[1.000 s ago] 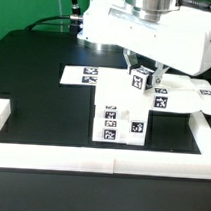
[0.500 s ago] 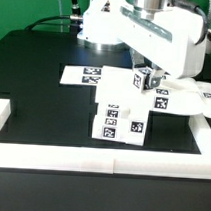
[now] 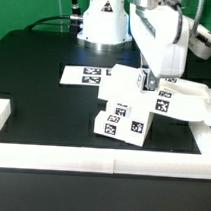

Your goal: Assemble chair

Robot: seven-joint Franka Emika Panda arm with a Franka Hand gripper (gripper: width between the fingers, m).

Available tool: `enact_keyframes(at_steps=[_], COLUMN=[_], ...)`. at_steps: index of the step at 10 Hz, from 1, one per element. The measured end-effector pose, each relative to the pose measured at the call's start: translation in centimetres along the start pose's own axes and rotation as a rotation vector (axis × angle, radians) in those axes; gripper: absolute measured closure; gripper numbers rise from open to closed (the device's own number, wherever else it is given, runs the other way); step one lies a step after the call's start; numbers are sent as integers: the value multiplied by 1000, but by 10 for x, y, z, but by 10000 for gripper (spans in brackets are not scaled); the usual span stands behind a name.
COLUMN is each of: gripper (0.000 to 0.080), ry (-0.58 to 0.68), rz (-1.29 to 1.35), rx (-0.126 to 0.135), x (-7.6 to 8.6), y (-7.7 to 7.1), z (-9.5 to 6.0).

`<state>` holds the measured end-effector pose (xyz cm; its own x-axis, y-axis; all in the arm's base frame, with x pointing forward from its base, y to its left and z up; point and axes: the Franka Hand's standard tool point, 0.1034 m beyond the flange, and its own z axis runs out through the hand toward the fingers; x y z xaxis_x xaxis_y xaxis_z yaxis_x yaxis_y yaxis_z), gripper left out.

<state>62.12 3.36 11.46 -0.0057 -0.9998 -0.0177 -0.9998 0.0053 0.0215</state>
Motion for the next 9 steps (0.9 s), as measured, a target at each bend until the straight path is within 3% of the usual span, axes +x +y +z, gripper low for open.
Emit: enact_keyframes(at_steps=[5, 9], gripper=[512, 512], ry=[-23, -60], rz=[405, 473], rx=[0, -2], x=[-9, -18], y=[-1, -1], z=[0, 0])
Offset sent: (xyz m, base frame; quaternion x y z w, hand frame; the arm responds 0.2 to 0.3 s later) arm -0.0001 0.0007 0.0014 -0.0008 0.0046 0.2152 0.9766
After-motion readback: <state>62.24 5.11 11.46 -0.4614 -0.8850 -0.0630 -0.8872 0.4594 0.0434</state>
